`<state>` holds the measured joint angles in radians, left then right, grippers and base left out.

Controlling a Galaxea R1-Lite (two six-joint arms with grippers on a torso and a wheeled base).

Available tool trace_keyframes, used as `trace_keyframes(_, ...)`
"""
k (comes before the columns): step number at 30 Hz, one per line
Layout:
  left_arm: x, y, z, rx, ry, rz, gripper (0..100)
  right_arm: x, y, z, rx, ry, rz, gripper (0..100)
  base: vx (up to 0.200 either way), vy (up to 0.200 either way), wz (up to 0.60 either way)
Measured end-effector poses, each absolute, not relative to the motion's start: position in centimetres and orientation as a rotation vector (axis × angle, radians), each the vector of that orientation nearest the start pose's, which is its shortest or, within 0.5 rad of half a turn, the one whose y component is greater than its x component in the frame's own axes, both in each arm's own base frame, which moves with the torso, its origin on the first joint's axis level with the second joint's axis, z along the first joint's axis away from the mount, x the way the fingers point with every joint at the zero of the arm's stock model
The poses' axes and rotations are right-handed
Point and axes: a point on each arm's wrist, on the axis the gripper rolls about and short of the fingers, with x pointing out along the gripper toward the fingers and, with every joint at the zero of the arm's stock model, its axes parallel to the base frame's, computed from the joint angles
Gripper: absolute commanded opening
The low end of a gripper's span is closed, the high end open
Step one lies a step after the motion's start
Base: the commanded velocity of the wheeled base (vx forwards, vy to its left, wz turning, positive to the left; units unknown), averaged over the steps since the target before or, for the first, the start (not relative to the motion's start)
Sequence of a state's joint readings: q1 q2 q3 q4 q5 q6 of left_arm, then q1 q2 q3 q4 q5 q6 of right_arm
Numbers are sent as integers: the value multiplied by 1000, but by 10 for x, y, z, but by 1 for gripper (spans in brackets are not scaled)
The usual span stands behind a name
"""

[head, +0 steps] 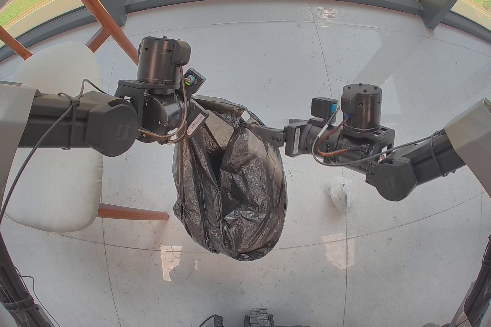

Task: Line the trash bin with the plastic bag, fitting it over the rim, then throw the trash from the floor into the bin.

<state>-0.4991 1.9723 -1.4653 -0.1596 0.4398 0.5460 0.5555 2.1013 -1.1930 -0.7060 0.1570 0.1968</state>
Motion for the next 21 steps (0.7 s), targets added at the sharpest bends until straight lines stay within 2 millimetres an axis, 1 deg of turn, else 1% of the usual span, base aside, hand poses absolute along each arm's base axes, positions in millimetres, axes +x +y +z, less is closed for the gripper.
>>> trace_keyframes(5, 358, -182, 223, 700, 289, -139, 0, 335, 208, 126, 131, 374, 702, 100, 0, 0, 0)
trace_keyframes(8, 360, -180, 223, 702, 290, -136, 0, 318, 197, 113, 122, 431, 706, 100, 0, 0, 0)
trace_keyframes(11, 361, -177, 223, 702, 291, -138, 0, 304, 188, 102, 116, 461, 711, 100, 0, 0, 0)
trace_keyframes(13, 363, -176, 221, 703, 294, -138, 0, 297, 185, 98, 118, 447, 719, 100, 0, 0, 0)
trace_keyframes(17, 366, -175, 220, 703, 297, -140, 0, 294, 187, 92, 119, 431, 730, 100, 0, 0, 0)
trace_keyframes(21, 368, -175, 220, 701, 295, -139, 0, 298, 196, 86, 117, 423, 747, 100, 0, 0, 0)
